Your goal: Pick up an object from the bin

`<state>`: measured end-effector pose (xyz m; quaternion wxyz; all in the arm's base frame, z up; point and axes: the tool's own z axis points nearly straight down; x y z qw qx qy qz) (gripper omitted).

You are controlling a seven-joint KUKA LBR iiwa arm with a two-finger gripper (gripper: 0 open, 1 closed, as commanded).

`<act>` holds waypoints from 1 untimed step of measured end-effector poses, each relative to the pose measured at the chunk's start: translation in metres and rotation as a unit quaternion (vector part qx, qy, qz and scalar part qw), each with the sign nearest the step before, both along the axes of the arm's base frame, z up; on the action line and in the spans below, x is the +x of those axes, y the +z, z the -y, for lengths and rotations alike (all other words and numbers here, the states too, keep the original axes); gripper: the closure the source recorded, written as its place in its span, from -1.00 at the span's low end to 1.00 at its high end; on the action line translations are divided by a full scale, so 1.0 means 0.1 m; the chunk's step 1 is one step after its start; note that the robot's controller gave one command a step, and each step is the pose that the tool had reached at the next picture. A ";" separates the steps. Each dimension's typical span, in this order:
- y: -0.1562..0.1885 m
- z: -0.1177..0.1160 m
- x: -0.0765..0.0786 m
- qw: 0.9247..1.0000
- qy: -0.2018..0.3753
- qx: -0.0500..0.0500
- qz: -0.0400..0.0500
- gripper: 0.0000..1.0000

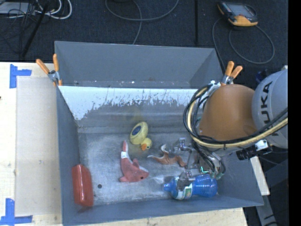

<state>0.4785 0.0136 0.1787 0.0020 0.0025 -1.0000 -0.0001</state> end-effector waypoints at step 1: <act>0.00 0.00 0.00 1.000 0.000 0.000 0.001 -1.00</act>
Offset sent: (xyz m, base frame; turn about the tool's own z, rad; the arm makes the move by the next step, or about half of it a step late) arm -0.0018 -0.0650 -0.1087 -0.2939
